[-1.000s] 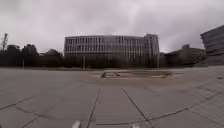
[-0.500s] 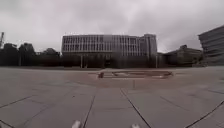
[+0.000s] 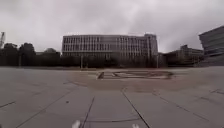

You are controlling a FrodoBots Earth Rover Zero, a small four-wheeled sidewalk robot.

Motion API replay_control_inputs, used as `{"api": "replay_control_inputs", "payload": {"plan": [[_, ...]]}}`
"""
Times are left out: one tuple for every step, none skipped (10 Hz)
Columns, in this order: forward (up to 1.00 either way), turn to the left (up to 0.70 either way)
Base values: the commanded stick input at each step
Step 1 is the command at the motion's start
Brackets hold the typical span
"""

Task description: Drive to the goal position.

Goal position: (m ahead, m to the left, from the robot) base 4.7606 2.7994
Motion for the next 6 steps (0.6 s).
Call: {"api": "replay_control_inputs", "payload": {"plan": [[0.7,0.0],[0.7,0.0],[0.7,0.0],[0.7,0.0],[0.7,0.0],[0.7,0.0]]}}
